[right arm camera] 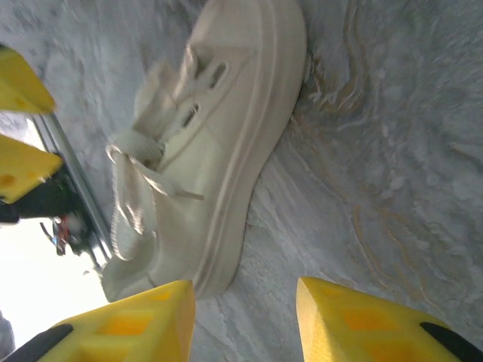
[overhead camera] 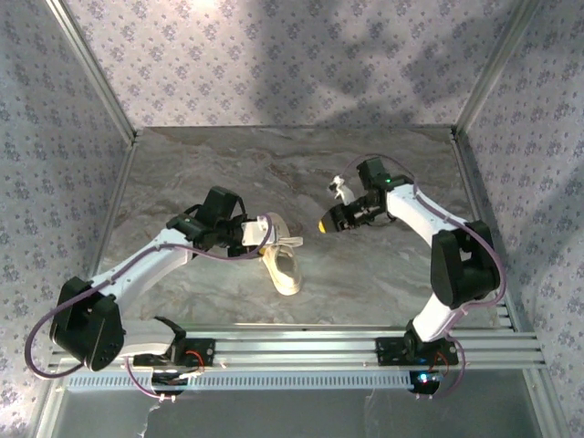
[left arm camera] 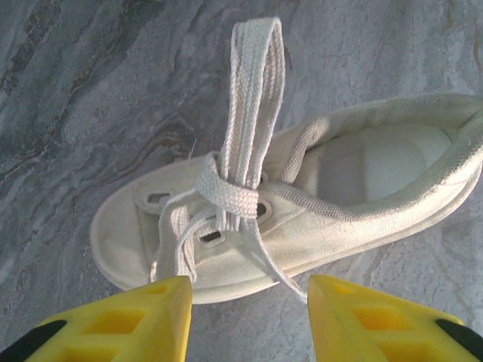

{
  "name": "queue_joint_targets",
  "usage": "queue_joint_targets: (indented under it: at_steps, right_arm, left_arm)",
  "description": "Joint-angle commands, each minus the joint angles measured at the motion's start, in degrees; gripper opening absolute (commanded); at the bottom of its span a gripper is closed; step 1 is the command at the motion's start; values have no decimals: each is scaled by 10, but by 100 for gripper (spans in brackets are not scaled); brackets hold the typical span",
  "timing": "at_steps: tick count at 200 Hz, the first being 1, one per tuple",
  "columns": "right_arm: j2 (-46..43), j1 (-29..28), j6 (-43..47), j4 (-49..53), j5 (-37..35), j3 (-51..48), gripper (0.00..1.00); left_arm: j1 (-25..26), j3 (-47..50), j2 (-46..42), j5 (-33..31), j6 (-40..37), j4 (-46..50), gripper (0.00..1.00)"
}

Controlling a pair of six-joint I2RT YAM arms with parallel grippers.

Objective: Tie the shoes

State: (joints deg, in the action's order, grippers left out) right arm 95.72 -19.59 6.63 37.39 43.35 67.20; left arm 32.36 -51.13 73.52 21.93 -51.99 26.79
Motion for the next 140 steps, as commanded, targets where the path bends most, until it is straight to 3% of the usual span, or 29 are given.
queue_joint_targets:
  at_steps: [1,33,67,140]
  right_arm:
    - [15,-47,54,-47,-50,-24,41]
    - [21,-72,77,-102,-73,-52,42]
    - [41,-73,53,-125,-55,-55,42]
    - [46,-75,13,-138,-22,-45,40]
  left_arm:
    - [9,-35,23,49,-2,-23,45]
    - [16,-74,80,77,18,-30,48]
    - [56,-56,97,28,13,-85,61]
    - [112,-44,124,-37,25,-147,63]
